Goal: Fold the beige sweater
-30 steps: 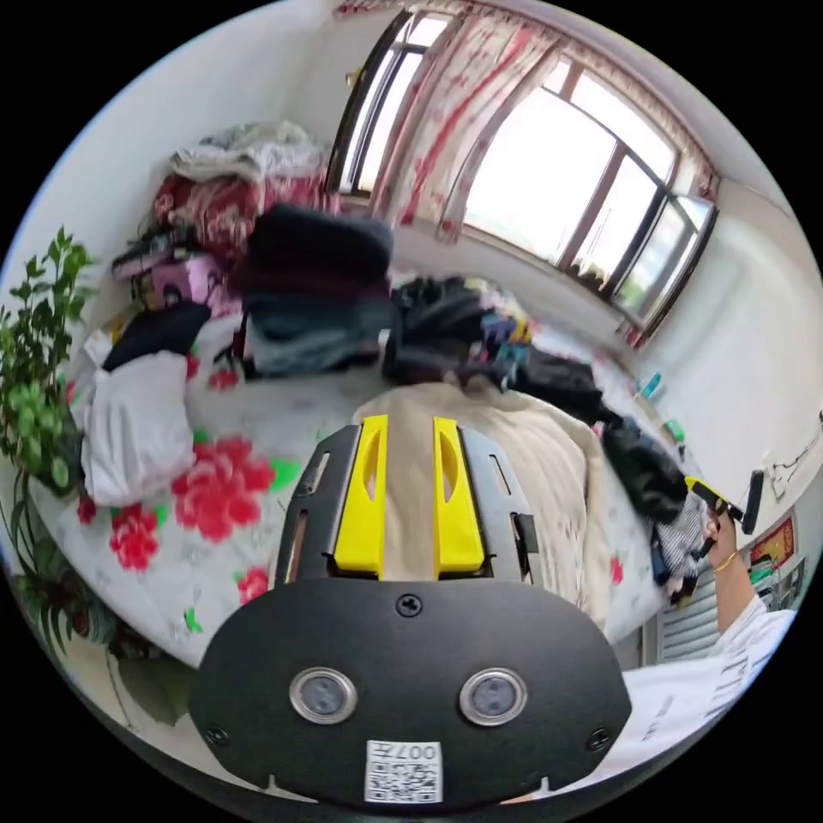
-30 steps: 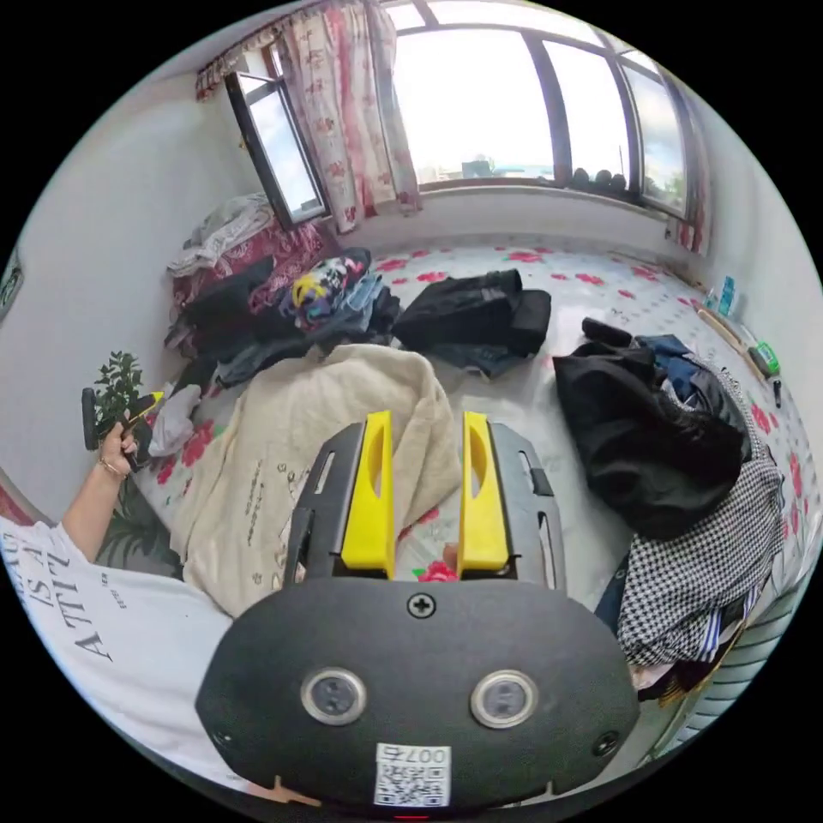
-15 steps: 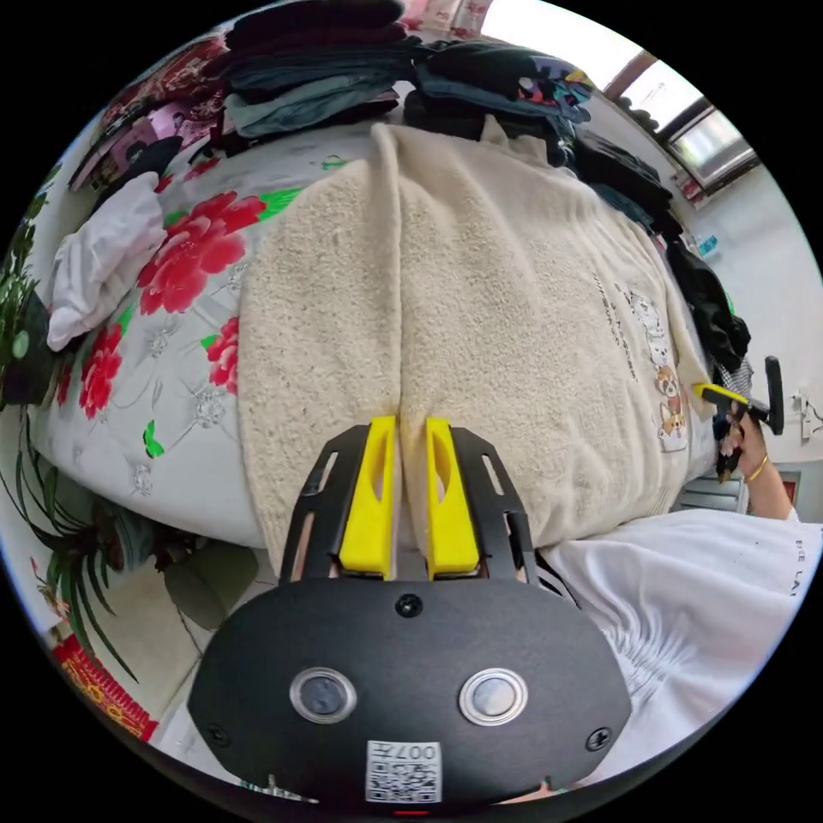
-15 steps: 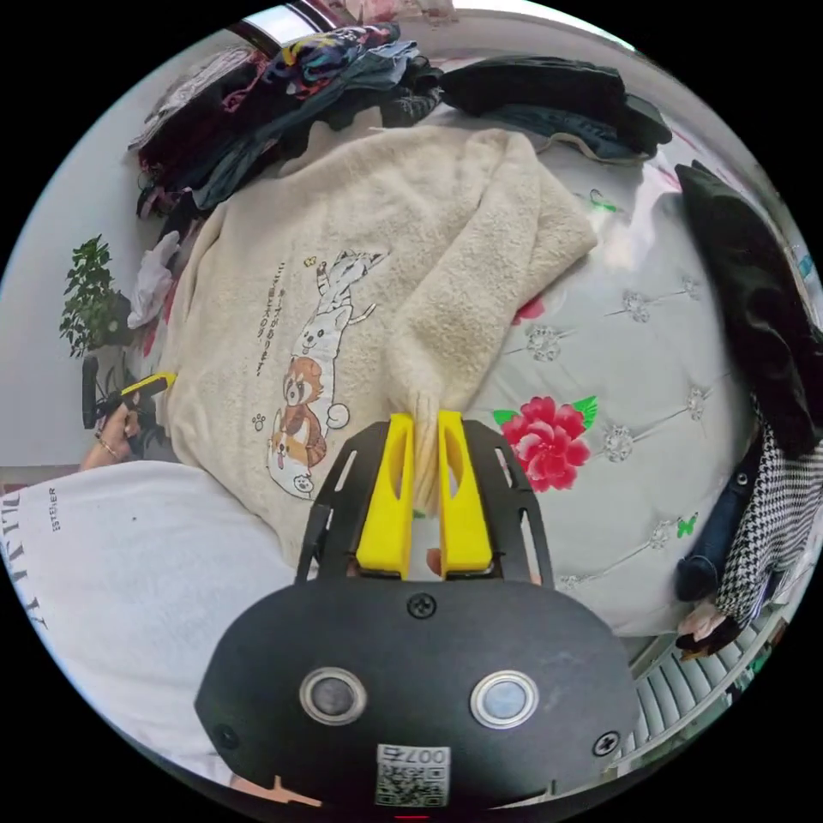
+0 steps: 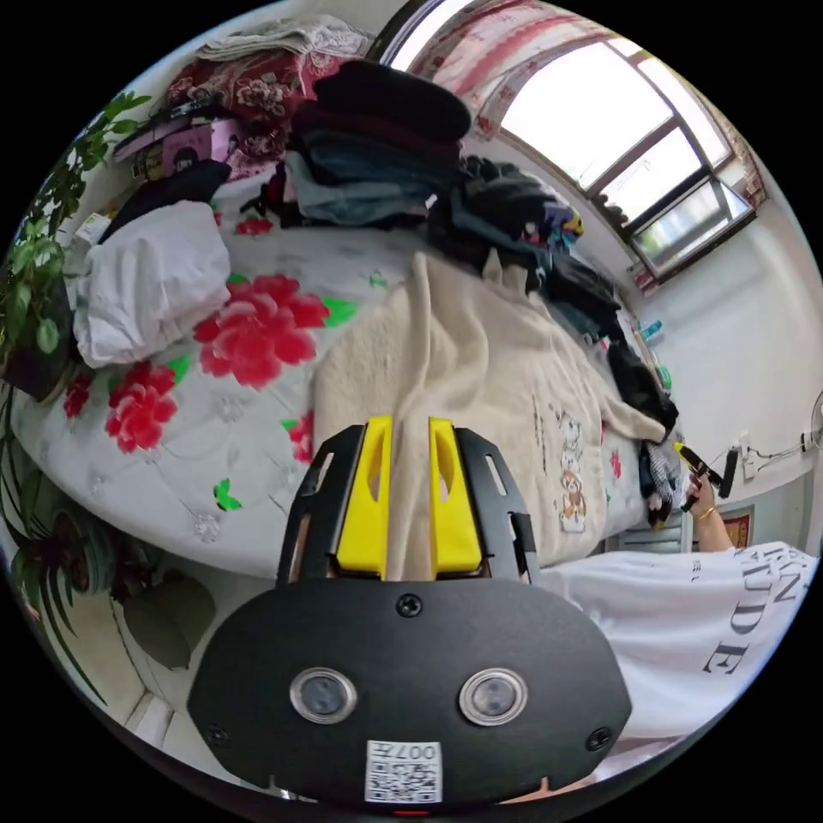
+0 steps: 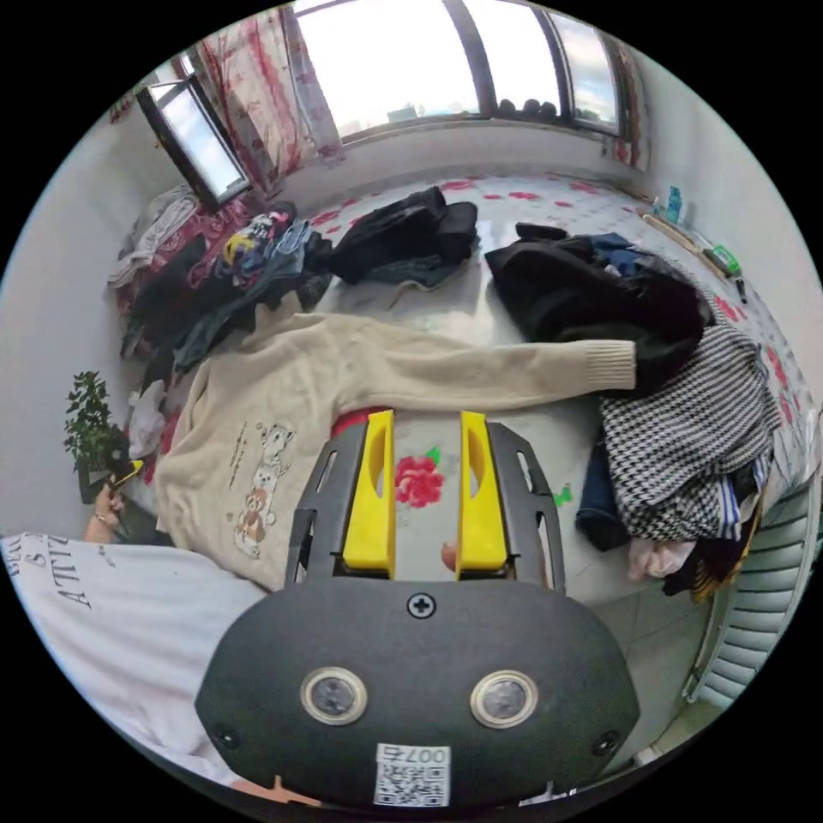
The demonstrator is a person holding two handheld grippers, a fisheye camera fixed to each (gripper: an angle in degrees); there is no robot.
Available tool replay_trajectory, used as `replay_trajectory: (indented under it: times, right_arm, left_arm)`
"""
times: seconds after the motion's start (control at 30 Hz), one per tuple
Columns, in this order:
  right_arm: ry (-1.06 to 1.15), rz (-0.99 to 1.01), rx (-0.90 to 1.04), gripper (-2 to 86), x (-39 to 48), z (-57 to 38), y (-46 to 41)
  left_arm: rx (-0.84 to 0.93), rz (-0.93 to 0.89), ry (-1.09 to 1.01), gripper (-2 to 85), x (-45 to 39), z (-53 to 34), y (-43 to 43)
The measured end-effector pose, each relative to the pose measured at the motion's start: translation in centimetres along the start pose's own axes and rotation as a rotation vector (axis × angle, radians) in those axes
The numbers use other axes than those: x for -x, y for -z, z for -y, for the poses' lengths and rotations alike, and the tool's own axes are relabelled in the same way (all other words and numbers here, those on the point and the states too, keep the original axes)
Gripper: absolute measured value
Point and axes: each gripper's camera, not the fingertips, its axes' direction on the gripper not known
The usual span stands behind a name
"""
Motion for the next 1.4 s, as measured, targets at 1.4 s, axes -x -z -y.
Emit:
replay_trajectory:
  times: [1.4]
  right_arm:
    - [0.46, -0.069, 0.343, 6.9, 20.9, -12.9, -13.0]
  left_arm:
    - [0.206, 0.323, -0.356, 1.5, 3.2, -13.5, -1.9]
